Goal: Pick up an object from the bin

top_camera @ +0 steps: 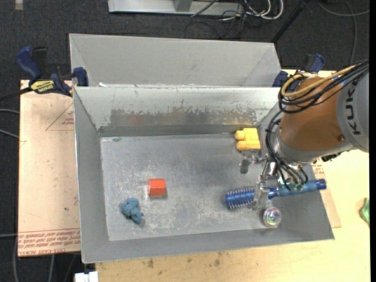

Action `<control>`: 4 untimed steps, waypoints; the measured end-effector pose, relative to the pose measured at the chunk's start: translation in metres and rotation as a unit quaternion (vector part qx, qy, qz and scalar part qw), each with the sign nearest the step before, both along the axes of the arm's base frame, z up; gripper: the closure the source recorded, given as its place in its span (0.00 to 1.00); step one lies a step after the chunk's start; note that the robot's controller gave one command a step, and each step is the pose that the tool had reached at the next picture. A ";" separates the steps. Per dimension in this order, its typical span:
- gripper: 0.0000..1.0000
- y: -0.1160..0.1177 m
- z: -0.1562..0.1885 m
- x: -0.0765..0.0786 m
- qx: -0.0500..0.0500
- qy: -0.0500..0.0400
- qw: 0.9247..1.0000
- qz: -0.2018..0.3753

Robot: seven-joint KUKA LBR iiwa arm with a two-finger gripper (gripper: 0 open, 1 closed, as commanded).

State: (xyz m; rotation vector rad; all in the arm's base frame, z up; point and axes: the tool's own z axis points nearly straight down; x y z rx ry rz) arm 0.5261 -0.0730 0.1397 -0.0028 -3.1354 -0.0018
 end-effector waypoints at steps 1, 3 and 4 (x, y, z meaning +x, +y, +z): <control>0.00 -0.007 -0.073 -0.008 0.001 -0.001 0.997 0.078; 1.00 0.004 0.045 -0.036 -0.001 -0.007 0.996 0.088; 1.00 -0.004 0.147 -0.010 0.000 -0.006 0.915 0.404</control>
Offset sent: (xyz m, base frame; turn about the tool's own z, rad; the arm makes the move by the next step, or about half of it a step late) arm -0.0067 -0.0074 -0.0697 -0.1584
